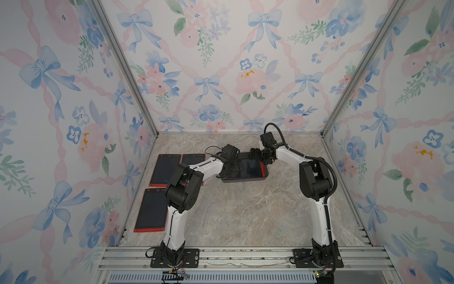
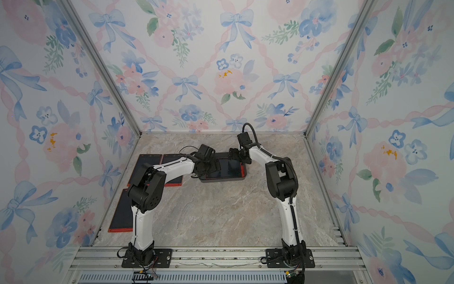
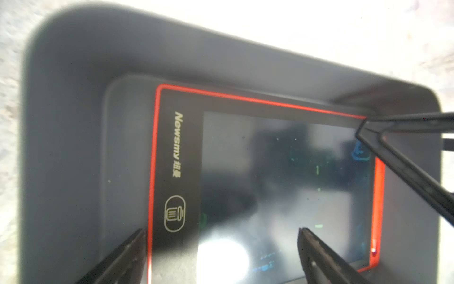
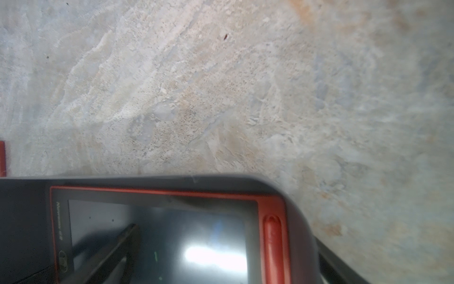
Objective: Take out the writing tablet from the storage box
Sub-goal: Pick up the writing tablet from the storage box.
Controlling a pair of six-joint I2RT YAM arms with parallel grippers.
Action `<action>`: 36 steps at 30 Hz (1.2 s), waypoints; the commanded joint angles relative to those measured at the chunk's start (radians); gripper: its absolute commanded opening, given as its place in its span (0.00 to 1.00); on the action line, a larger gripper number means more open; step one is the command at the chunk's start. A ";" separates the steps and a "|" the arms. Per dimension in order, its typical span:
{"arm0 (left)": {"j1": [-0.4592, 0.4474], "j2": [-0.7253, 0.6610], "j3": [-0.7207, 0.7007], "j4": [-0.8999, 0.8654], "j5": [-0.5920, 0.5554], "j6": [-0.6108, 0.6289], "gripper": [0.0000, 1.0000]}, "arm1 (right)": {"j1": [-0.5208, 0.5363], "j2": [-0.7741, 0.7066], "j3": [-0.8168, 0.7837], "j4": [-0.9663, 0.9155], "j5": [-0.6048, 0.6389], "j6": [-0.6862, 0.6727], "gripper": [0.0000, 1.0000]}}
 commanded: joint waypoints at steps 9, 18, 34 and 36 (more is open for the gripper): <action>0.020 -0.087 -0.112 0.149 0.192 0.027 0.93 | 0.017 0.041 0.019 -0.027 0.007 0.013 0.97; 0.019 -0.132 -0.115 0.177 0.207 0.030 0.93 | 0.020 0.054 0.037 -0.048 0.023 0.013 0.97; 0.024 -0.206 -0.210 0.311 0.270 0.009 0.91 | 0.021 0.044 0.037 -0.071 0.064 0.010 0.97; 0.025 -0.216 -0.217 0.313 0.269 0.012 0.91 | 0.024 0.043 0.037 -0.072 0.070 0.009 0.97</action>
